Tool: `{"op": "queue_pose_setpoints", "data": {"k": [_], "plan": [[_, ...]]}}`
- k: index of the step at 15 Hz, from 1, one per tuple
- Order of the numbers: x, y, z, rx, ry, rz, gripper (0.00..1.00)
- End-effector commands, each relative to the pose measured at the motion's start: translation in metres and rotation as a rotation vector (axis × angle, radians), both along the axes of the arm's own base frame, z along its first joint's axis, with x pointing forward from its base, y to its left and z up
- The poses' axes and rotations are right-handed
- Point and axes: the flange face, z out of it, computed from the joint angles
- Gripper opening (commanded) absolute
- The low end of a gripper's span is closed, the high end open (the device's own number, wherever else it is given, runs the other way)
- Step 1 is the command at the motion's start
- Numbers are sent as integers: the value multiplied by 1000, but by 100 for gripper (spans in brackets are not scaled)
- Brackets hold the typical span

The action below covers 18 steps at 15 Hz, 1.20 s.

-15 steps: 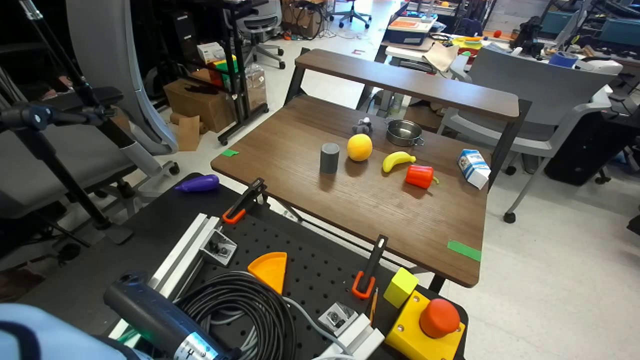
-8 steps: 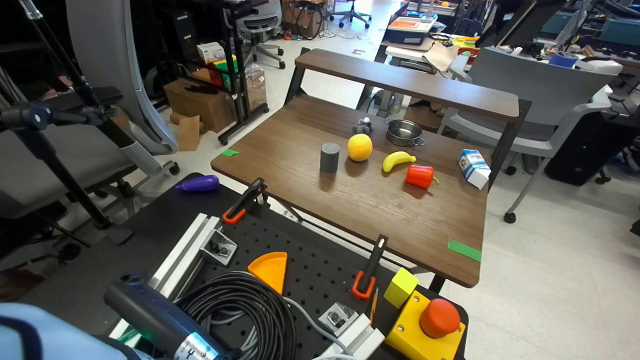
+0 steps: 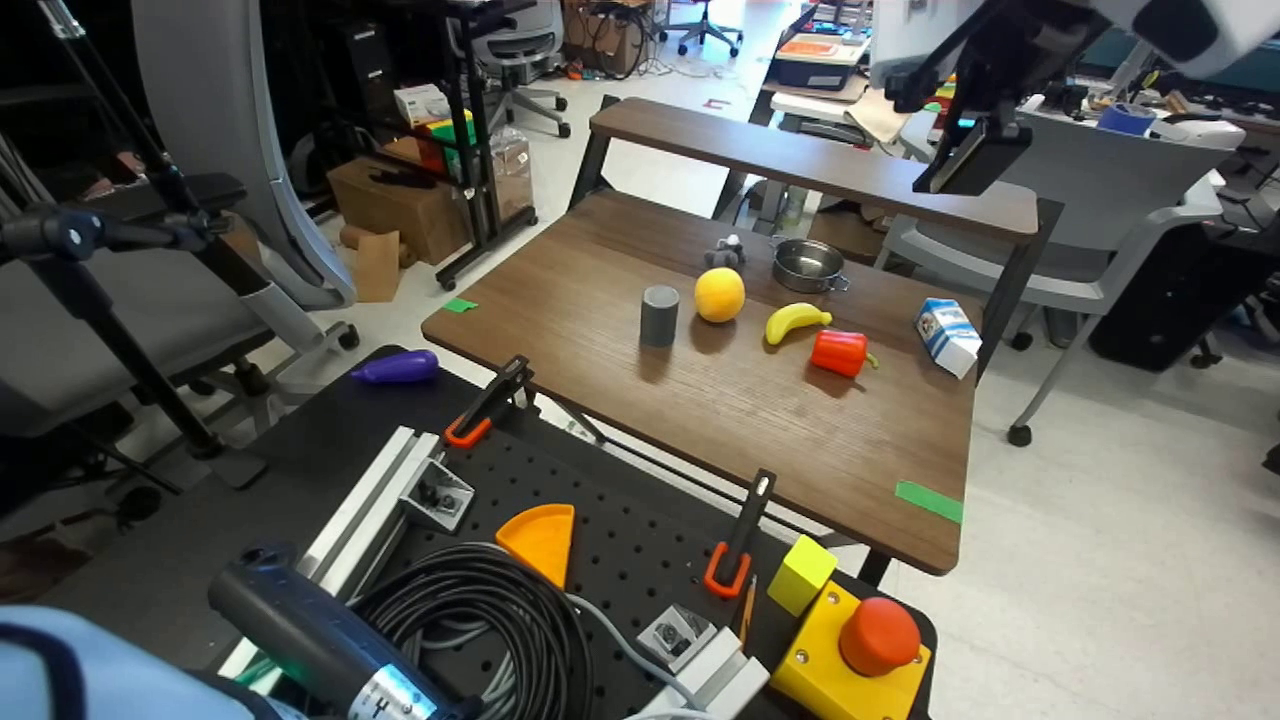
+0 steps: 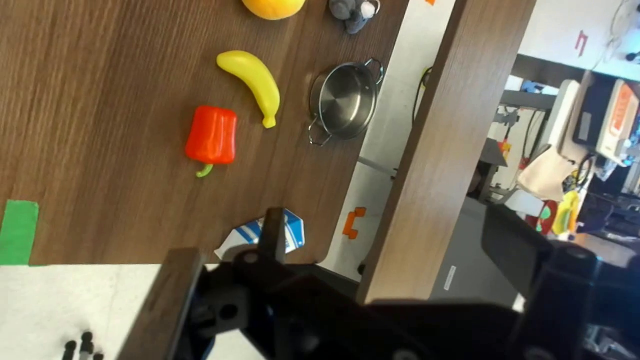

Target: Pick up the orange toy and put it in the silver pot.

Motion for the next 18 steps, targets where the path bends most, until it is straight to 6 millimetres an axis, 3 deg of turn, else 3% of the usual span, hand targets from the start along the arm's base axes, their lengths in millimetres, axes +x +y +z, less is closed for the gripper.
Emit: {"op": "queue_pose_setpoints", "data": {"k": [1, 10, 13, 18], "plan": [[29, -4, -27, 63, 77, -92, 100], [69, 8, -130, 113, 275, -263, 100], [78, -2, -152, 109, 328, -345, 100], [79, -22, -170, 88, 434, -482, 100]]}}
